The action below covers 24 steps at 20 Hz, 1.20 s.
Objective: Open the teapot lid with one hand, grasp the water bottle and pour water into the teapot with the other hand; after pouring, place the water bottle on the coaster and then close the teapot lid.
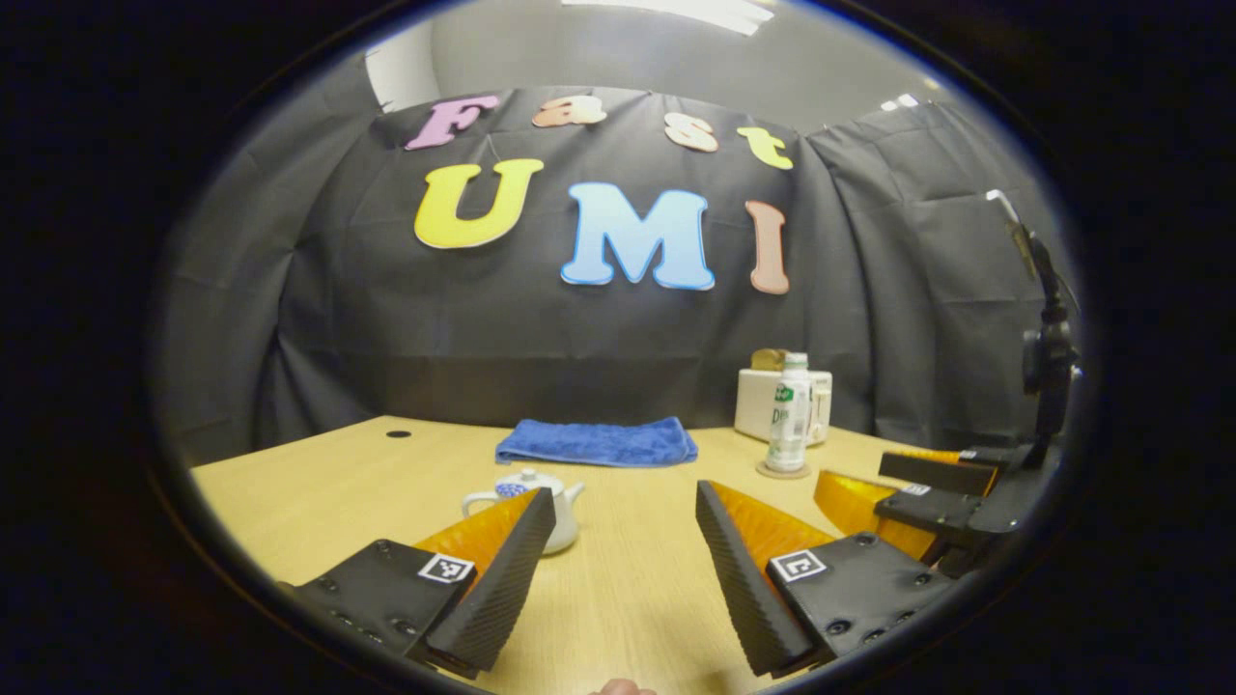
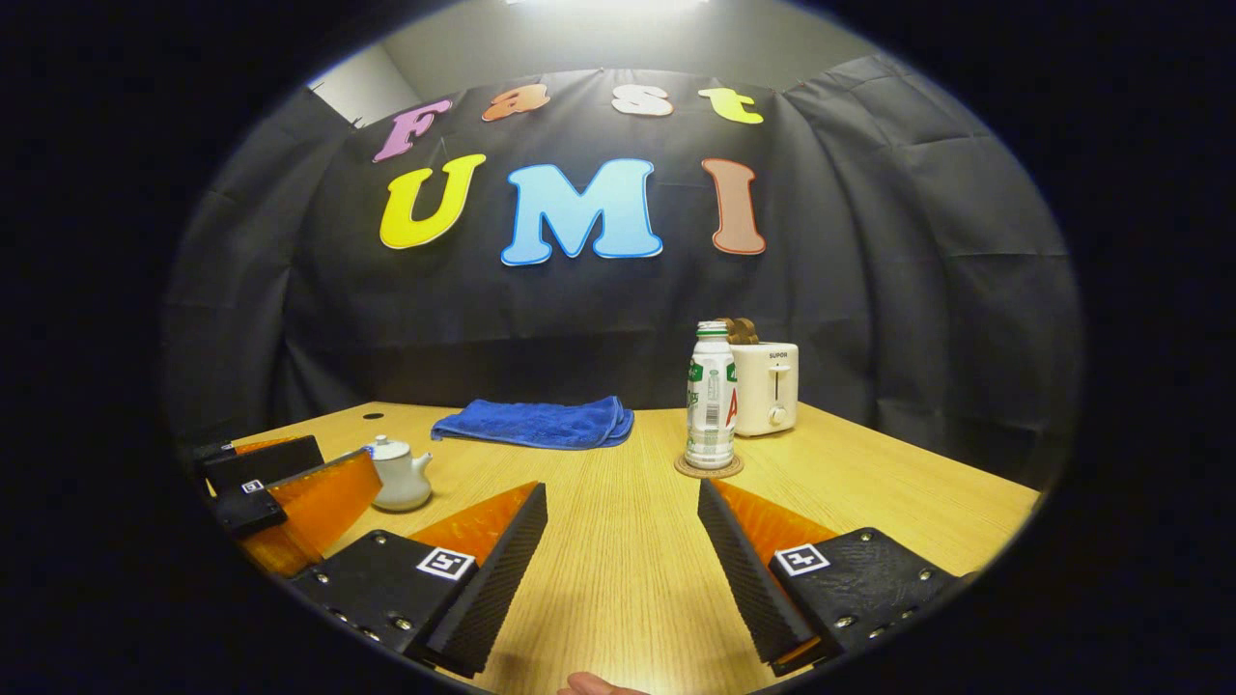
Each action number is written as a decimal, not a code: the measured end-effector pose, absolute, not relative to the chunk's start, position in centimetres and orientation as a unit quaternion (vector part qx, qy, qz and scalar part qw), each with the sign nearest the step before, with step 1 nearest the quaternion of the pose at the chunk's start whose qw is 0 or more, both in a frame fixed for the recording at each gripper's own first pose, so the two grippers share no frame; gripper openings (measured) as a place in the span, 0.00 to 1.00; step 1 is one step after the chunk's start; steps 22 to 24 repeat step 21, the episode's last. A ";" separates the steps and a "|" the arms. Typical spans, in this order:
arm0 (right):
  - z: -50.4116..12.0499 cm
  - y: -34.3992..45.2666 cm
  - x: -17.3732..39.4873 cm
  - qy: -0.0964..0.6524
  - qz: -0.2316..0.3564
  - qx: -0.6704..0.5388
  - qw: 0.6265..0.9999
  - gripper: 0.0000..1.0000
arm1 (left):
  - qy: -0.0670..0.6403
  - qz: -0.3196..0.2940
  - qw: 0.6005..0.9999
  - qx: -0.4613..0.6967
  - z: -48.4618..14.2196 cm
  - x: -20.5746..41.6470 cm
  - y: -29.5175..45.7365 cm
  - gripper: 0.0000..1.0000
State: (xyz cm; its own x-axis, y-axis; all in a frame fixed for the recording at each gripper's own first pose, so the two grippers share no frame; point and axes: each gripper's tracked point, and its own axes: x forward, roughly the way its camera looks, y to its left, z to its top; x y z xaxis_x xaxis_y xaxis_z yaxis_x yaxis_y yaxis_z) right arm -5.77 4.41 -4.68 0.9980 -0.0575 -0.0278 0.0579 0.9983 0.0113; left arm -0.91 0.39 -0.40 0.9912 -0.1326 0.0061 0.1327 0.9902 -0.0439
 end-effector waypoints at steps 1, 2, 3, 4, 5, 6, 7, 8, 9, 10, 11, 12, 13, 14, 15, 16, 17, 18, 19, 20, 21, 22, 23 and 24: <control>-4.4 4.6 -5.9 0.008 -0.028 0.001 1.000 0.97 | -0.002 -0.059 0.998 -0.018 -0.4 -1.2 0.5 0.99; -4.7 5.3 -6.1 0.010 -0.023 0.002 1.000 0.97 | -0.002 -0.055 0.998 -0.011 0.0 -1.2 0.3 0.99; -4.7 5.3 -6.1 0.009 -0.024 0.003 1.000 0.97 | -0.002 -0.055 0.998 0.000 0.0 -1.4 -0.2 0.99; -4.6 5.2 -6.1 0.009 -0.025 0.002 1.000 0.97 | -0.003 -0.059 0.998 -0.003 0.0 -1.5 -0.6 0.99; -4.6 5.2 -6.1 0.009 -0.025 0.003 1.000 0.97 | -0.003 -0.059 0.998 -0.001 0.0 -1.5 -1.1 0.99; -4.7 5.1 -6.1 0.009 -0.027 0.003 1.000 0.97 | -0.003 -0.055 0.998 0.000 0.0 -1.6 -0.8 0.99; -4.7 5.1 -6.1 0.009 -0.025 0.003 1.000 0.97 | -0.003 -0.051 0.999 -0.002 0.0 -1.6 -0.6 0.99; -4.7 5.4 -6.1 0.009 -0.023 0.002 1.000 0.97 | -0.002 -0.043 0.999 -0.001 -0.1 -1.6 -0.4 0.99; -4.7 5.4 -6.1 0.009 -0.025 0.003 1.000 0.97 | -0.003 -0.036 0.999 -0.001 -0.1 -1.5 -0.2 1.00; -4.8 5.4 -6.1 0.009 -0.027 0.002 1.000 0.97 | -0.002 -0.031 1.000 -0.001 -0.1 -1.5 -0.1 1.00; -5.0 5.3 -6.1 0.009 -0.028 0.003 1.000 0.97 | -0.002 -0.021 1.000 -0.001 -0.1 -1.3 0.1 1.00; -4.7 5.3 -6.2 0.009 -0.028 0.003 1.000 0.97 | -0.001 -0.012 1.000 -0.001 -0.1 -1.2 0.4 1.00; -4.8 5.5 -6.2 0.009 -0.023 0.002 1.000 0.97 | -0.001 -0.011 1.000 -0.001 0.0 -1.2 0.4 1.00; -4.8 5.7 -6.2 0.008 -0.021 0.003 1.000 0.96 | -0.001 -0.011 1.000 0.000 -0.2 -1.2 0.3 1.00; -4.8 5.6 -6.2 0.008 -0.022 0.003 1.000 0.96 | -0.001 -0.008 1.000 0.000 -0.1 -1.2 0.4 1.00; -4.8 5.6 -6.2 0.009 -0.021 0.003 1.000 0.97 | 0.000 -0.005 1.000 0.000 -0.2 -1.2 0.5 1.00; -4.8 5.6 -6.3 0.009 -0.021 0.003 1.000 0.97 | -0.001 -0.005 1.000 0.000 -0.2 -1.2 0.5 1.00; -4.9 5.7 -6.3 0.008 -0.020 0.003 1.000 0.97 | 0.000 -0.004 1.000 -0.001 -0.2 -1.2 0.5 1.00; -4.9 5.7 -6.3 0.008 -0.020 0.003 1.000 0.97 | 0.001 -0.004 1.000 -0.001 -0.2 -1.1 0.5 1.00; -4.9 5.6 -6.3 0.008 -0.020 0.003 1.000 0.97 | 0.001 -0.004 1.000 -0.001 -0.2 -1.2 0.5 1.00; -4.9 5.7 -6.3 0.008 -0.019 0.003 1.000 0.96 | 0.001 -0.005 1.000 -0.001 -0.2 -1.1 0.4 1.00; -4.9 5.7 -6.3 0.008 -0.019 0.003 1.000 0.96 | 0.001 -0.005 1.000 -0.001 -0.2 -1.1 0.4 1.00; -4.9 5.7 -6.3 0.008 -0.019 0.003 1.000 0.96 | 0.001 -0.005 1.000 -0.001 -0.2 -1.1 0.4 1.00; -4.9 5.7 -6.3 0.008 -0.019 0.003 1.000 0.96 | 0.001 -0.005 1.000 -0.001 -0.2 -1.1 0.4 1.00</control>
